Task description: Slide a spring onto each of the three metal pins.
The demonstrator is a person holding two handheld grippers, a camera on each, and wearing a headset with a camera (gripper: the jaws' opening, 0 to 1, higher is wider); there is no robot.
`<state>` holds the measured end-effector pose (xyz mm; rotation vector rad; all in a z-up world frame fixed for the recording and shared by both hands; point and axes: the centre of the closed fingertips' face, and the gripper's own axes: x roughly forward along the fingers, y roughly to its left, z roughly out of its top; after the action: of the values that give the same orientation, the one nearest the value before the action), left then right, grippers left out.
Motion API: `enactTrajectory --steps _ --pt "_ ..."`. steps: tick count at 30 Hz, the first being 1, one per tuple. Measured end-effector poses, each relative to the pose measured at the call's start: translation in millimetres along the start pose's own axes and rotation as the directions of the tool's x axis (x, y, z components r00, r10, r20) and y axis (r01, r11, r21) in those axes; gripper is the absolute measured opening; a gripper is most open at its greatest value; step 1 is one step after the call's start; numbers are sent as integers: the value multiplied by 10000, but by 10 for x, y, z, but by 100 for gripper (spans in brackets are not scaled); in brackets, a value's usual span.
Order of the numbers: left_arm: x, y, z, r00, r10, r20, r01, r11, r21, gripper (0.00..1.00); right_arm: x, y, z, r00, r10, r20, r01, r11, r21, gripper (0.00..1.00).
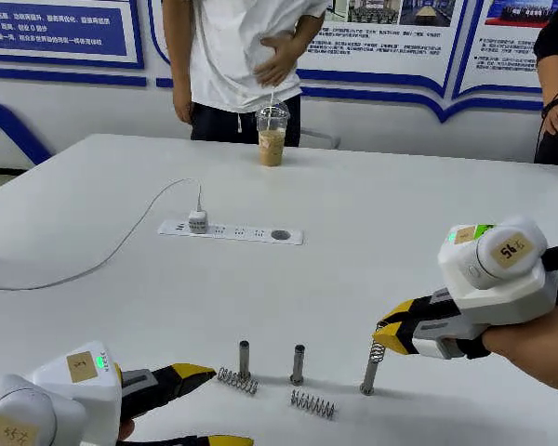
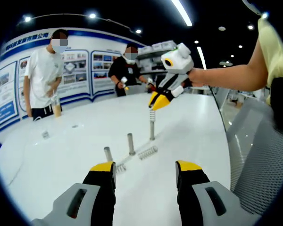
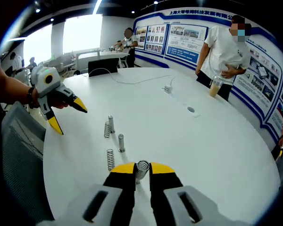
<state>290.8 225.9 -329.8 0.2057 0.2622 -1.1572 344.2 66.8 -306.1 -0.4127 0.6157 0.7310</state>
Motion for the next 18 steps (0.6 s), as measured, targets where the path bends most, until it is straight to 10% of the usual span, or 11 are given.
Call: enactTrajectory --steps 18 --pt "5 -2 3 10000 -35 -40 35 10000 15 52 209 4 -213 9997 -4 -239 12 9995 327 12"
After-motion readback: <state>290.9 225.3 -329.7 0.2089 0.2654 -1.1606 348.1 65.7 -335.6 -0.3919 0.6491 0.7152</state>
